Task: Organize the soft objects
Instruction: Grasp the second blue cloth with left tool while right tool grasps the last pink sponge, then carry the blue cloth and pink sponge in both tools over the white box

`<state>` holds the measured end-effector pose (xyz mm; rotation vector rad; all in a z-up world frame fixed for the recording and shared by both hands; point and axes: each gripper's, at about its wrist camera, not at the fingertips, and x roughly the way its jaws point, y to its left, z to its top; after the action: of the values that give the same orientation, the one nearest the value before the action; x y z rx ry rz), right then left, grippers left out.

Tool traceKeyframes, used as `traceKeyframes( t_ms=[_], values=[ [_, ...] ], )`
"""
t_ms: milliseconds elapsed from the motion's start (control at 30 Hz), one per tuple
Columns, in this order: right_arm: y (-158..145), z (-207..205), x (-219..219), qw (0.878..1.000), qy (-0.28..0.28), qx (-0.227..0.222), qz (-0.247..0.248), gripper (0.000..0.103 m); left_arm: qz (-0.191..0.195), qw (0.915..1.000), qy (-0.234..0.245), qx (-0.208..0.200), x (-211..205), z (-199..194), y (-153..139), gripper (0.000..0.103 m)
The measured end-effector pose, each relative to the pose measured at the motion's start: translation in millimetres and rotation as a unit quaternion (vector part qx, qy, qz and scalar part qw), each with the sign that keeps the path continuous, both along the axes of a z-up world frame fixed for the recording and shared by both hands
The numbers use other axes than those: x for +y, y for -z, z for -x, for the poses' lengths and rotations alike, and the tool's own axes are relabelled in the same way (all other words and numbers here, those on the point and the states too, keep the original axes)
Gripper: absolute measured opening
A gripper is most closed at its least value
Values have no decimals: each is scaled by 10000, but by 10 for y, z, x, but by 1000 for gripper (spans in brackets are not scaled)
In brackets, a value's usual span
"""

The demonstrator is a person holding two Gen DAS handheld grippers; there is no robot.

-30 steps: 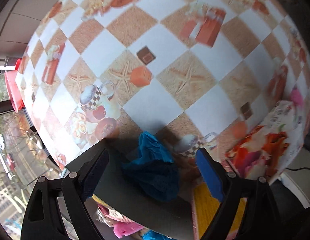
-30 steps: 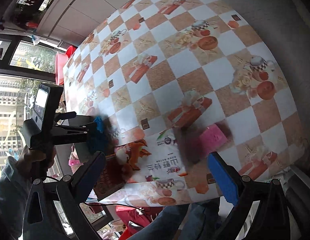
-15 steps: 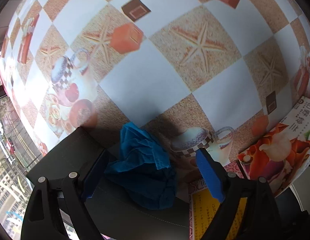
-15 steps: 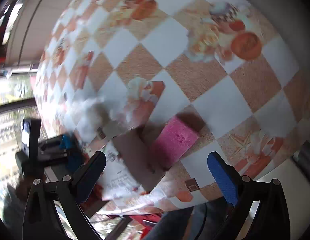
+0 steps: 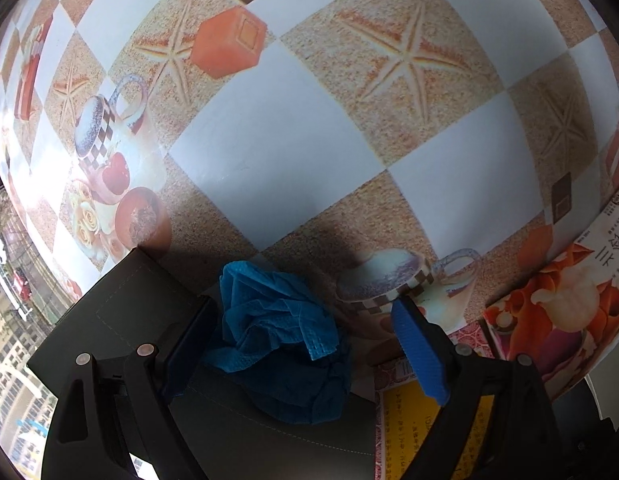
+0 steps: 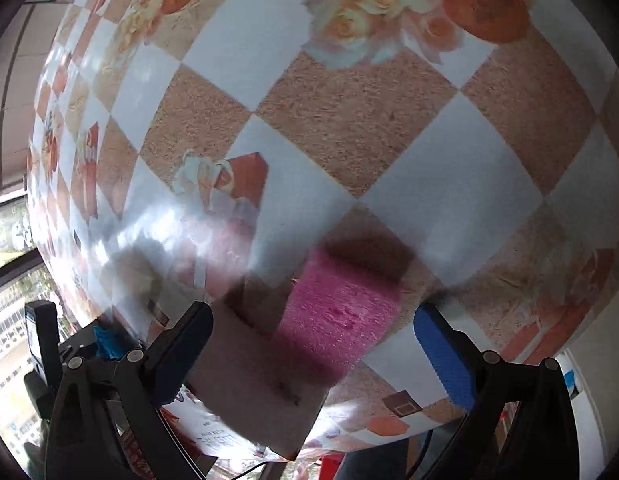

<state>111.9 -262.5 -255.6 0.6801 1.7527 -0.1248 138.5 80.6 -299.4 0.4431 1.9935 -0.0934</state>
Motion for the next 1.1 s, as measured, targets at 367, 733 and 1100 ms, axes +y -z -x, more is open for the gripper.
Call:
traceKeyframes(
  t_ms=[367, 733, 1100],
  values=[
    [-111, -83, 31, 9984, -524, -107, 175, 49, 472, 9985, -244, -130, -359, -115, -198, 24],
    [-288, 4, -371, 9989, -257, -388, -19, 49, 830, 9873, -448, -1276, -489, -314, -766, 24],
    [-655, -9, -294, 9953, -498, -828, 39, 49, 1366, 9700, -442, -1964, -754, -299, -1467, 24]
  ],
)
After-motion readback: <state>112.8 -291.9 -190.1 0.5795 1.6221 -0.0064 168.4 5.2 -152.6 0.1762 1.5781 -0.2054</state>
